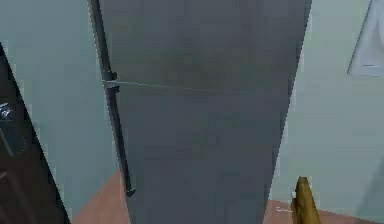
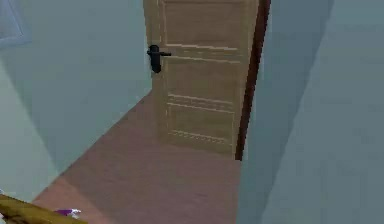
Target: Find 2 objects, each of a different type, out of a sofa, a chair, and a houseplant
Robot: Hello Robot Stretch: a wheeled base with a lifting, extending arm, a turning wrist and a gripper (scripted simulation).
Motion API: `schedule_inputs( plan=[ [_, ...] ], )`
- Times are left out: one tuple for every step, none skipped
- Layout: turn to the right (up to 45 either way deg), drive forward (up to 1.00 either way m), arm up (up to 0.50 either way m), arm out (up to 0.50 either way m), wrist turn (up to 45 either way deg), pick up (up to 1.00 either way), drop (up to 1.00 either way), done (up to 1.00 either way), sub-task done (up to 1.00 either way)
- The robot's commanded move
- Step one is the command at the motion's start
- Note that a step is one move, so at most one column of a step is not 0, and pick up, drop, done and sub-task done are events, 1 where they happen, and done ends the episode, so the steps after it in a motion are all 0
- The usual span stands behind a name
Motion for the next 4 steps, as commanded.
schedule_inputs(
  plan=[
    [-45.0, 0.00, 0.00, 0.00, 0.0, 0.00, 0.00, 0.00, 0.00],
    [-45.0, 0.00, 0.00, 0.00, 0.0, 0.00, 0.00, 0.00, 0.00],
    [-9.0, 0.00, 0.00, 0.00, 0.0, 0.00, 0.00, 0.00, 0.00],
    [0.0, 0.45, 0.00, 0.00, 0.0, 0.00, 0.00, 0.00, 0.00]
  ],
)
